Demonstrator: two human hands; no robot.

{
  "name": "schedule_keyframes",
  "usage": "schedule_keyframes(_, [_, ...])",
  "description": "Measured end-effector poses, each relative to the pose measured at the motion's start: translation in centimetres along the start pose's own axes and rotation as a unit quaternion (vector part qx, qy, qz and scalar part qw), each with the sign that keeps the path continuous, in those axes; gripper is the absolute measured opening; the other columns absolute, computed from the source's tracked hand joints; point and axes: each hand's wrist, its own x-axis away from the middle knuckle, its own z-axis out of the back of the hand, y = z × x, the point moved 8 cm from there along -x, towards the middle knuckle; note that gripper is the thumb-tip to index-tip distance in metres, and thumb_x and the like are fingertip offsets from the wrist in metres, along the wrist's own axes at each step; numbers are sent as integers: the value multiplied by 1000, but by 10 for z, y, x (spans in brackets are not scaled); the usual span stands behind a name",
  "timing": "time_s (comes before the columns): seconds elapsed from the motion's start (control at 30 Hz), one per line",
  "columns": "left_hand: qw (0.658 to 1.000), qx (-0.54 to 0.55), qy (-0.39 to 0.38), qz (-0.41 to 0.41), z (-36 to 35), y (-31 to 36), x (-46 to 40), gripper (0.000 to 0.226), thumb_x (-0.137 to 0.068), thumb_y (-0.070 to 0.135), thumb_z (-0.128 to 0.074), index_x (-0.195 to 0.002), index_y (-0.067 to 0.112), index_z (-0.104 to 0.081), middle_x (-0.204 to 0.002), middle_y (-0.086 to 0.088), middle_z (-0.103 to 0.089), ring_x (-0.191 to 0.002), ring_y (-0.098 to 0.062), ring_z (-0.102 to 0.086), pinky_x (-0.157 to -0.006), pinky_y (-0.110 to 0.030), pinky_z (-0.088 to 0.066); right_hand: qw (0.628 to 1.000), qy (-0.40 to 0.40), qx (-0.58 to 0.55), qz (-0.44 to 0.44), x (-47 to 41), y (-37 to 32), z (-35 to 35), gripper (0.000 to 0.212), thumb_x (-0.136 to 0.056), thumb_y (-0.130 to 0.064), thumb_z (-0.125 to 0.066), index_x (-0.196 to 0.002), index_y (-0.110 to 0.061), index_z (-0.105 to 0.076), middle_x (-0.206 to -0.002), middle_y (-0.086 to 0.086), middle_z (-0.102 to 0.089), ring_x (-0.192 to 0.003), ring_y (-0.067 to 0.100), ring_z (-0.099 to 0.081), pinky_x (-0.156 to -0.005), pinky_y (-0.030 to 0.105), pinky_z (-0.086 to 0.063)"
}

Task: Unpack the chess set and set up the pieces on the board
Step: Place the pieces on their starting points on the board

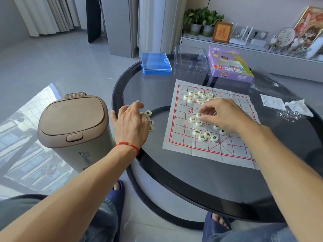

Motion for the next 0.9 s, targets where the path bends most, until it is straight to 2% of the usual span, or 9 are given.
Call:
schedule_keyframes(0.23, [1000, -1, 3, -1, 0, -2, 0, 37, -90, 15, -43, -123, 22, -59, -114, 0, -68, -130, -21, -45, -119, -55, -14, 999, 29, 17, -26, 4, 11, -2, 17, -88, -28, -80, -102, -18, -78, -89, -5, -69, -84, 9, -64, -83, 37, -57])
schedule_keyframes(0.4, [1000, 1, 8, -5, 0, -1, 0, 38, -90, 16, -42, -123, 22, -58, -116, 0, -68, -130, -22, -45, -118, -54, -15, 998, 24, 38, -44, 3, 10, -3, 19, -91, -34, -75, -102, -18, -78, -94, -2, -70, -92, 17, -64, -86, 43, -57])
schedule_keyframes(0.5, [1000, 21, 16, 1, 2, -2, -1, 46, -82, 17, -35, -121, 21, -60, -119, 0, -68, -128, -23, -48, -117, -53, -18, 998, 54, -7, 22, 2, -26, -5, 17, -95, -29, -70, -106, -17, -77, -100, -1, -71, -94, 16, -65, -87, 37, -55])
schedule_keyframes(0.6, [998, 49, 31, 12, 5, -5, -2, 52, -76, 15, -32, -119, 19, -61, -120, -1, -68, -124, -24, -52, -116, -53, -22, 991, 22, -42, 124, -4, -83, -28, 20, -96, -26, -70, -115, -22, -75, -106, -3, -70, -92, 9, -63, -85, 29, -54])
schedule_keyframes(0.67, [997, 60, 40, 14, 6, -7, -2, 52, -74, 13, -32, -117, 17, -61, -119, -2, -68, -120, -25, -55, -114, -53, -25, 986, 3, -46, 163, -14, -111, -48, 20, -95, -27, -71, -115, -24, -74, -107, -5, -67, -90, 9, -64, -85, 31, -54])
schedule_keyframes(0.77, [996, 75, 50, 20, 8, -11, -3, 54, -72, 12, -30, -116, 15, -62, -118, -3, -69, -113, -27, -58, -112, -51, -28, 984, 18, -43, 170, -32, -131, -64, 19, -95, -29, -71, -113, -24, -74, -110, -3, -66, -91, 13, -64, -88, 40, -54])
schedule_keyframes(0.9, [993, 92, 63, 29, 12, -12, -4, 56, -71, 12, -29, -115, 13, -63, -113, -5, -70, -105, -28, -58, -108, -47, -33, 987, 4, -53, 150, -50, -138, -73, 22, -94, -31, -73, -115, -27, -75, -112, -4, -69, -98, 12, -63, -89, 32, -51])
